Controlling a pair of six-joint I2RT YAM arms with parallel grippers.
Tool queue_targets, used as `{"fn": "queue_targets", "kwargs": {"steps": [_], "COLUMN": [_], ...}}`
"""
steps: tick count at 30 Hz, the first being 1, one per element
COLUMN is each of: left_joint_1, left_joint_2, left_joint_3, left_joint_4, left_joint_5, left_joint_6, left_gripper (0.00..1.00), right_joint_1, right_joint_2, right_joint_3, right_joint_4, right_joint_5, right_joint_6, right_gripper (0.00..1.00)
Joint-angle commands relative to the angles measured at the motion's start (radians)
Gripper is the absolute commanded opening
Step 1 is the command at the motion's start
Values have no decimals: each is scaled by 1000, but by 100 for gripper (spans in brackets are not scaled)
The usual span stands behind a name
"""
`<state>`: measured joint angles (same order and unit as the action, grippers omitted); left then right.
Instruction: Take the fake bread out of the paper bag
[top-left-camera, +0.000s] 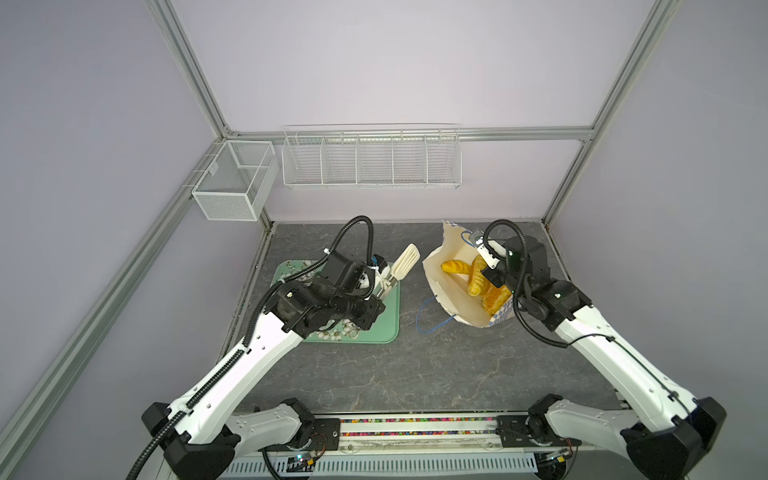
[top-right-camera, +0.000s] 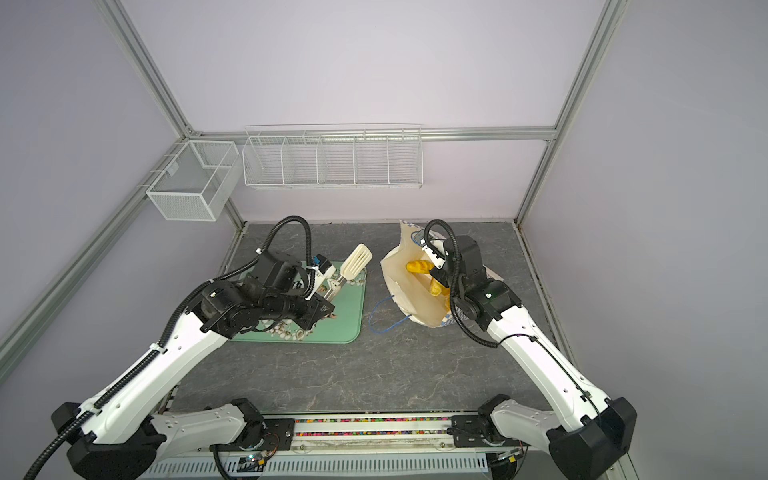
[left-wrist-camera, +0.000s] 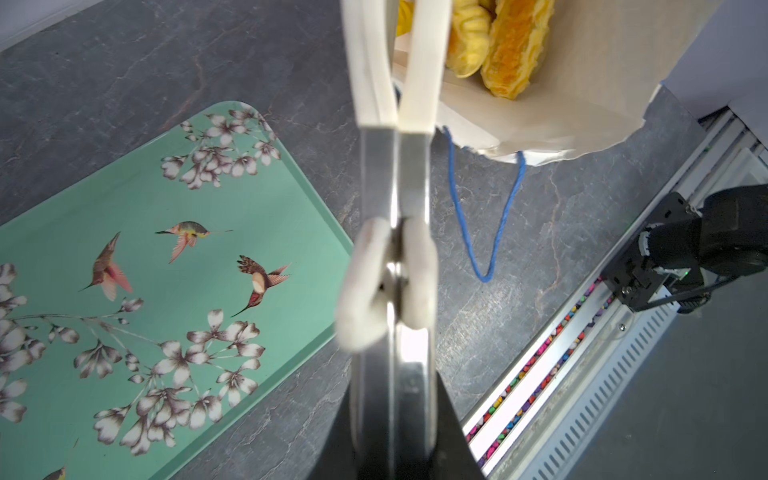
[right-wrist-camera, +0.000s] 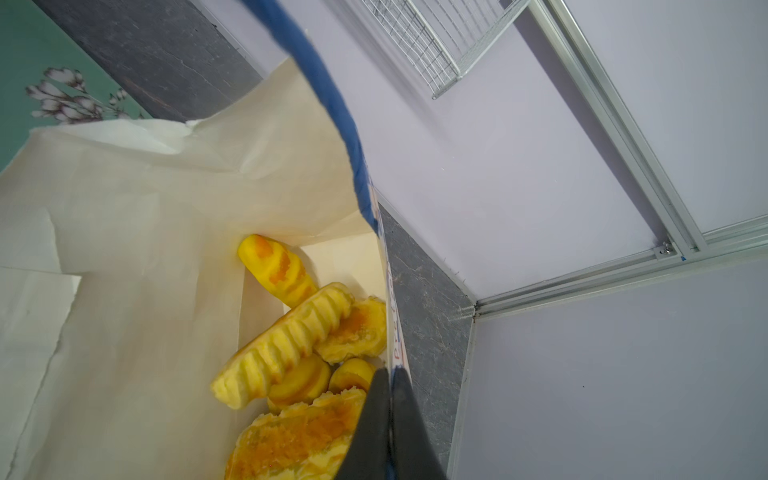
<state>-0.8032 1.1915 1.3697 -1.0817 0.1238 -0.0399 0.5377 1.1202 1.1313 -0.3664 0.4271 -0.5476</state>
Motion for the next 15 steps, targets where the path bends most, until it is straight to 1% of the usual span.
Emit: {"fn": "queue_targets", "kwargs": {"steps": [1, 4, 7, 9, 11, 13, 15], "left_joint_1": [-62, -126, -168, -172, -174, -174, -174], "left_joint_2": [23, 76, 132, 169, 205, 224, 237], "left_joint_3": [59, 84, 106, 117, 119, 99, 78], "left_joint_4": [-72, -92, -105, -117, -111, -67, -19], "left_joint_5": [-24, -40, -45, -41, -4, 32, 42], "left_joint_6": [23, -2, -41, -78, -113, -153, -195], "left_gripper": [2, 3, 7, 10, 12, 13, 17], "right_joint_1": [32, 55, 72, 82, 93, 99, 104], "right_joint_2": [-46, -59, -56, -52, -53, -58, -64], "right_joint_3": [-29, -31, -30, -34, -43, -58, -69], "right_joint_4": [55, 49, 38, 30, 29, 36, 44], "right_joint_5": [-66, -74, -82, -90, -90, -88, -83], "right_joint_6": [89, 153, 216, 247, 271, 283, 296], "right_gripper": [7, 7, 7, 7, 7, 7, 7]}}
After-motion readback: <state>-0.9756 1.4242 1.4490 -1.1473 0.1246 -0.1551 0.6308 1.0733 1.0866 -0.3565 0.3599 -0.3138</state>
